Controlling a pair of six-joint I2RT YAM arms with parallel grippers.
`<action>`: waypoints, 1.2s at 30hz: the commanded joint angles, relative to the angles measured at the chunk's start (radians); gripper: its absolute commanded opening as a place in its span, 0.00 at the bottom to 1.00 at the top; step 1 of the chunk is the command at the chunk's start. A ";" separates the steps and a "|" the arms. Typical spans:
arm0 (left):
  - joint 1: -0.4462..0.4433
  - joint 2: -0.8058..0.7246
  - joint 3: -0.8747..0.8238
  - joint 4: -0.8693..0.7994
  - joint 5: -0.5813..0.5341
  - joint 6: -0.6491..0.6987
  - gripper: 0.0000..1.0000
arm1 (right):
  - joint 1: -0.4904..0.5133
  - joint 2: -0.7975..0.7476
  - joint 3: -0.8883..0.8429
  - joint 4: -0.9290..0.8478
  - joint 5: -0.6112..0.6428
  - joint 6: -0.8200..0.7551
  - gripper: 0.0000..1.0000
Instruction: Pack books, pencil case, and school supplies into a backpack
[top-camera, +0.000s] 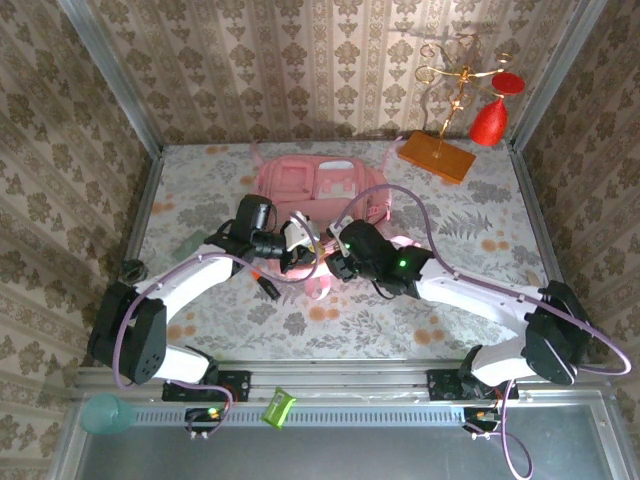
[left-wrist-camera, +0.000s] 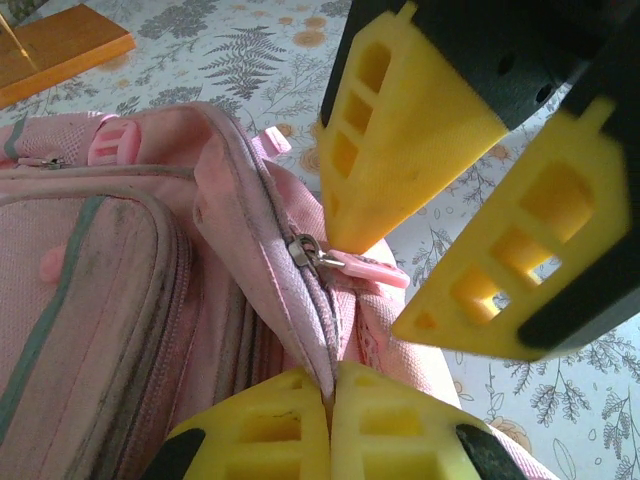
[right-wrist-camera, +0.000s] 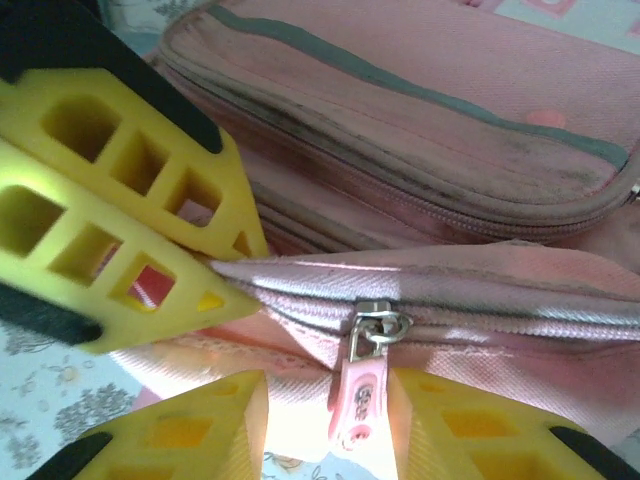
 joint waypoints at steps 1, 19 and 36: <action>-0.009 -0.004 0.050 0.047 0.045 0.004 0.00 | 0.016 0.041 0.031 -0.043 0.124 -0.021 0.37; -0.014 -0.022 0.044 0.036 0.059 0.033 0.00 | -0.045 0.072 -0.010 -0.015 0.010 -0.012 0.20; -0.015 -0.025 0.045 0.029 0.054 0.045 0.00 | -0.099 0.023 -0.047 -0.024 -0.102 -0.016 0.27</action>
